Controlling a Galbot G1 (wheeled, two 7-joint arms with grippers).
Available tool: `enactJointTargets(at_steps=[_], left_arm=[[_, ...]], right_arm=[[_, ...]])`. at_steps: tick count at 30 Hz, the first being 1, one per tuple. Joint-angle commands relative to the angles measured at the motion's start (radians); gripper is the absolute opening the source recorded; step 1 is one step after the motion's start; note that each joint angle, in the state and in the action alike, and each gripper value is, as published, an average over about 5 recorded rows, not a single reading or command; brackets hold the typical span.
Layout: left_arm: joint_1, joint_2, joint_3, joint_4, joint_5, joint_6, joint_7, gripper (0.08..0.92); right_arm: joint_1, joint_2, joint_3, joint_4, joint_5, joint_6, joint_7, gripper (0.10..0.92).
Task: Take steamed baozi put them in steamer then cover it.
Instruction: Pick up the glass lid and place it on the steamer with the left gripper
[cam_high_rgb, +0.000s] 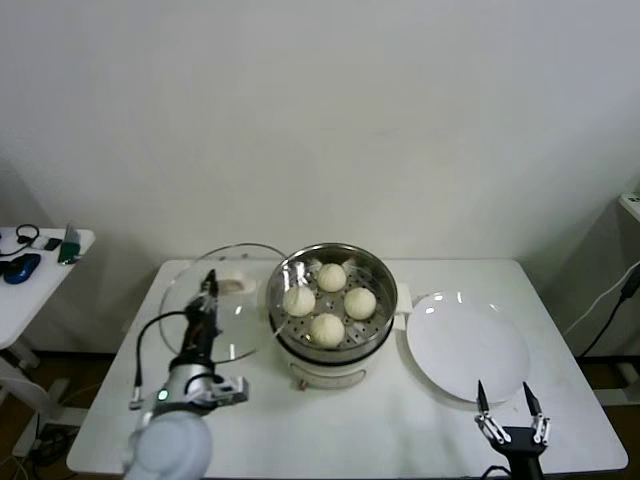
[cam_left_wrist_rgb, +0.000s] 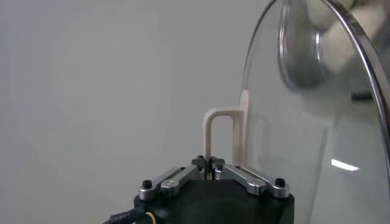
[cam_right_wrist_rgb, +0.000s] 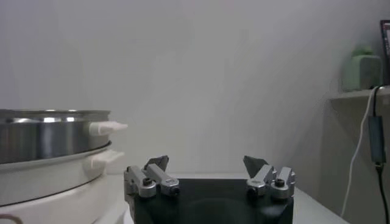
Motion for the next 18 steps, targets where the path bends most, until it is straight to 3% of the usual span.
enactJointTargets(at_steps=[1, 10, 18], left_arm=[[-0.175, -0.229, 0.335, 0.06, 0.267, 0.115, 0.125, 0.133], [-0.234, -0.343, 0.397, 0.188, 0.321, 0.112, 0.118, 0.133], [-0.25, -0.376, 0.396, 0.286, 0.332, 0.099, 0.082, 0.133]], right_arm=[[0.017, -0.01, -0.007, -0.025, -0.003, 0.009, 0.003, 0.823], [0.019, -0.031, -0.004, -0.039, 0.006, 0.022, 0.008, 0.823], [0.018, -0.035, -0.008, -0.05, 0.018, 0.034, 0.009, 0.823]])
